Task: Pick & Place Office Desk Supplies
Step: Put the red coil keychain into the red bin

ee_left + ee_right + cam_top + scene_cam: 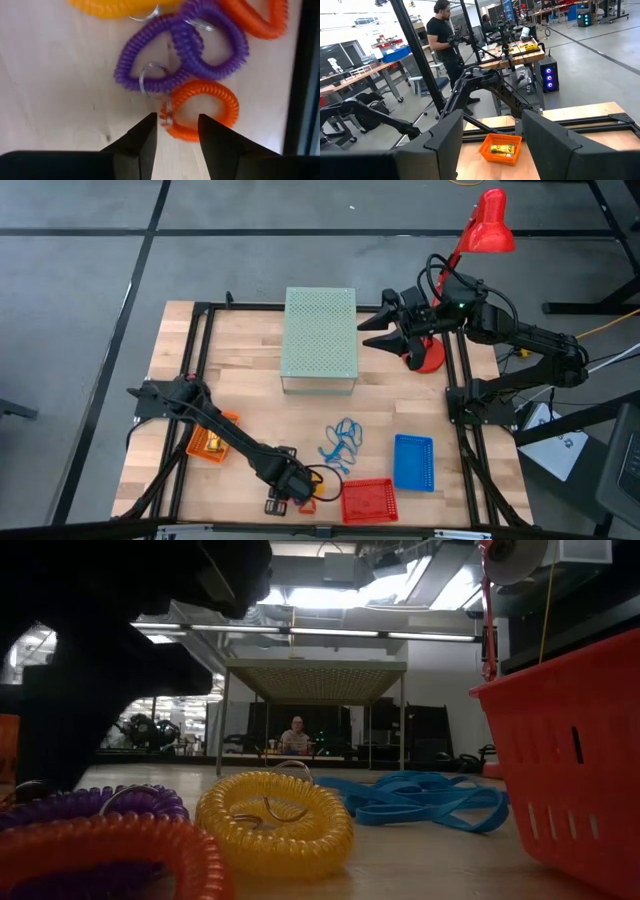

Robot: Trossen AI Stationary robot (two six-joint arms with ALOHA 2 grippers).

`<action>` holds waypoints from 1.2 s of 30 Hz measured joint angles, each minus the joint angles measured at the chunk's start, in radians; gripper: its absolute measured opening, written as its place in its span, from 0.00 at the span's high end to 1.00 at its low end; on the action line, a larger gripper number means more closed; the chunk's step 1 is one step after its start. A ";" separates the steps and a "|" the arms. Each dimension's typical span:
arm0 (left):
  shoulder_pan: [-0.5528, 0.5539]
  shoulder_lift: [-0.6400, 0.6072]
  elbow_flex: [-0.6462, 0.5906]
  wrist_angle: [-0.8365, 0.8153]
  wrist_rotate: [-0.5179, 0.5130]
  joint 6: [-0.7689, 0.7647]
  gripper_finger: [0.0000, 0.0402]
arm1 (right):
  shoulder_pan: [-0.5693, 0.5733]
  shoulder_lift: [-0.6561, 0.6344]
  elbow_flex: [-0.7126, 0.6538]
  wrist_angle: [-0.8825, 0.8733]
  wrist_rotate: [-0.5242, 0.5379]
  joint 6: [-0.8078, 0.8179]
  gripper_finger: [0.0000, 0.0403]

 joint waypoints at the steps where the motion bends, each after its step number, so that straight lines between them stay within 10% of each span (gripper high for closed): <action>1: 0.000 0.000 -0.001 0.000 -0.012 -0.012 0.66 | 0.000 0.000 0.000 -0.001 0.000 0.000 0.49; 15: 0.012 0.016 -0.004 0.016 0.030 -0.119 0.97 | 0.000 0.000 0.000 -0.003 0.018 0.028 0.49; 24: 0.046 -0.024 -0.007 0.010 0.117 -0.158 0.97 | 0.000 0.000 0.000 0.026 0.018 0.034 0.49; 36: 0.217 -0.219 -0.006 0.105 -0.020 -0.136 0.98 | 0.000 0.000 0.033 0.086 0.010 0.042 0.49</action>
